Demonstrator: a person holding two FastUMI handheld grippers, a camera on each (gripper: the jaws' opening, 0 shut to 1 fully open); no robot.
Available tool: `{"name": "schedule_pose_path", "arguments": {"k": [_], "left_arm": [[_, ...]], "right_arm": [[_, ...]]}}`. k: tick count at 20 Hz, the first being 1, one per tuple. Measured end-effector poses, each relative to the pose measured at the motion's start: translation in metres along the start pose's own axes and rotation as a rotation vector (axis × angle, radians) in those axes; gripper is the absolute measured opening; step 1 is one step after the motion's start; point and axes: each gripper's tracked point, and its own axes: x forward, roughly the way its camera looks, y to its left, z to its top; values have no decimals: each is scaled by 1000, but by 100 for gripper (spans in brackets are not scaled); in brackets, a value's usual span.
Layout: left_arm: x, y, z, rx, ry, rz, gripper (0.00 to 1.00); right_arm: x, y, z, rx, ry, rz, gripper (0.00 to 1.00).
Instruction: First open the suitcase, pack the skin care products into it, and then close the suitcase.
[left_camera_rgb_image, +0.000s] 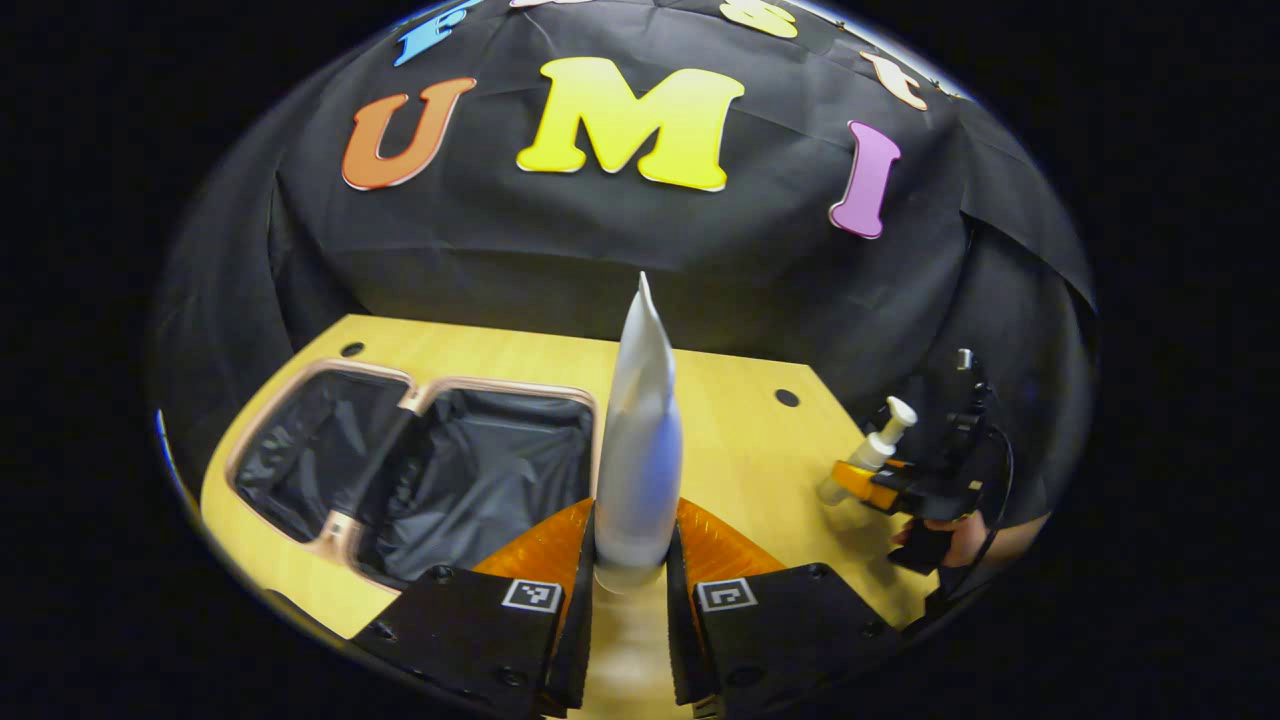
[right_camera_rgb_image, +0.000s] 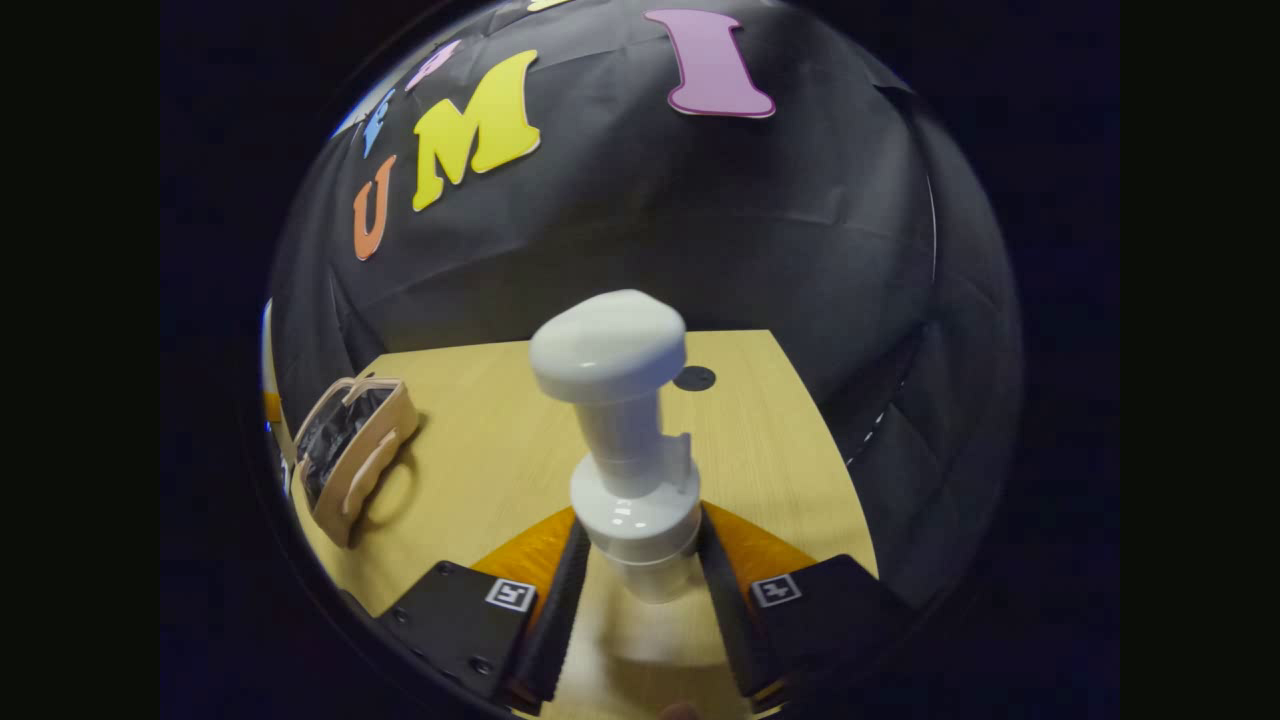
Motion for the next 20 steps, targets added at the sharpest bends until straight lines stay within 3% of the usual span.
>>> {"name": "schedule_pose_path", "arguments": {"k": [1,5,7,11,13,17,20], "left_arm": [[-3,17,4,-2,-2,12,35],[-5,84,16,-15,41,57,35],[1,105,13,-25,96,43,35],[27,122,-12,-33,317,-73,39],[40,123,-26,-17,426,-135,35],[68,108,-79,-45,702,-305,35],[85,114,-102,-58,839,-353,35]], "right_arm": [[2,0,-1,-4,8,-6,53],[-6,10,8,53,6,9,48],[-23,22,17,61,-4,22,47],[-74,69,36,95,1,140,47],[-104,93,38,80,7,194,47],[-168,139,56,131,0,317,47],[-201,156,68,176,-19,346,47]]}}
